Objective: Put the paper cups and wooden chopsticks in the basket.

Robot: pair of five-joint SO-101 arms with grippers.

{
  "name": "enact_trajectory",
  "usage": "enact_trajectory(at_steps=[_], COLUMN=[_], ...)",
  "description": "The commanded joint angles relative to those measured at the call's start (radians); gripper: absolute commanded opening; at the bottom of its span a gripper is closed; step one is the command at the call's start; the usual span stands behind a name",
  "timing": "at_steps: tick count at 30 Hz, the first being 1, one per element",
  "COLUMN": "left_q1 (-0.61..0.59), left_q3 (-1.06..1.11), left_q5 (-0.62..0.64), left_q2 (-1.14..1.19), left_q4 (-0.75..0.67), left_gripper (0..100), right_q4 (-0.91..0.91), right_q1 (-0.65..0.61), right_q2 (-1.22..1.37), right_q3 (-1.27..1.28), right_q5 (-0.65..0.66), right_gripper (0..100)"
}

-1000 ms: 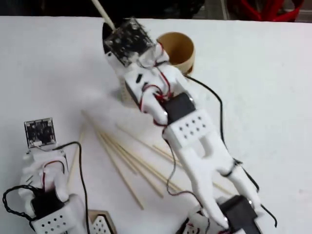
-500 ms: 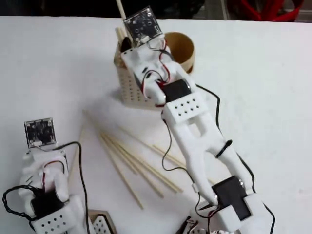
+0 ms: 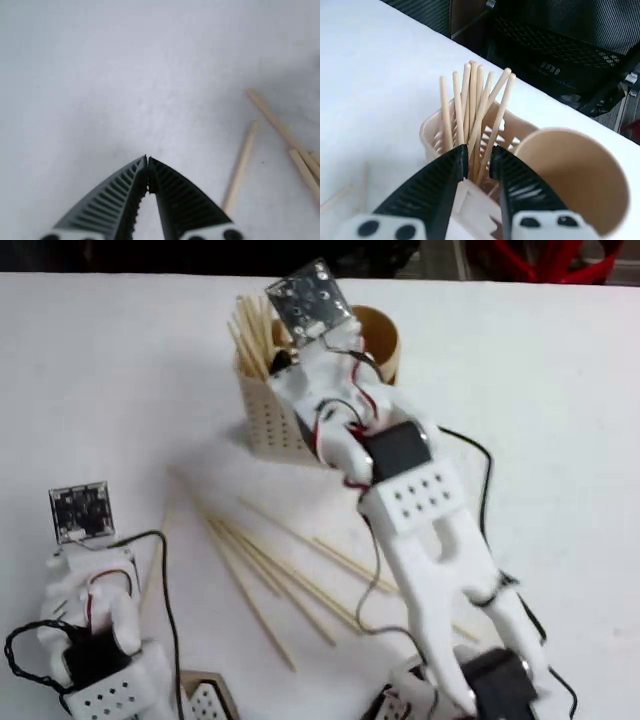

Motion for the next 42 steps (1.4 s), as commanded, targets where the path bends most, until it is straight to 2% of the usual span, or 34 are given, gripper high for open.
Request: enact_trajectory(at_steps=[1, 8, 14, 18, 22, 28, 35, 42], left_q1=[-0.002, -0.001, 0.05, 0.05, 0.051, 0.051, 0.053, 0.053], left_q3=[-0.003, 0.006, 0.031, 0.031, 0.032, 0.032, 0.034, 0.034], left_q5=[-0.012, -0.014, -0.069, -0.071, -0.072, -0.072, -0.072, -0.072], left_q2=[-0.013, -0.013, -0.013, -0.013, -0.013, -0.013, -0.013, -0.013], left_q4=[-0.011, -0.011, -0.023, -0.023, -0.023, -0.023, -0.023, -0.023], left_gripper=[2, 2, 2, 2, 2, 2, 2, 2], right_q4=[0.17, 0.45, 0.656, 0.69, 0.627, 0.404, 0.189, 0.119], right_q1=[0.012, 0.007, 0.005, 0.004, 0.004, -0.002, -0.093, -0.096], right_q2=[-0.114, -0.189, -0.189, -0.197, -0.197, -0.188, -0.188, -0.186], right_q3=[-0.044, -0.038, -0.025, 0.109, 0.331, 0.624, 0.847, 0.899], right_q5=[-0.002, 0.003, 0.132, 0.198, 0.308, 0.382, 0.417, 0.422], right_gripper=[7.8, 7.7, 7.7, 8.0, 9.1, 21.5, 18.8, 18.8])
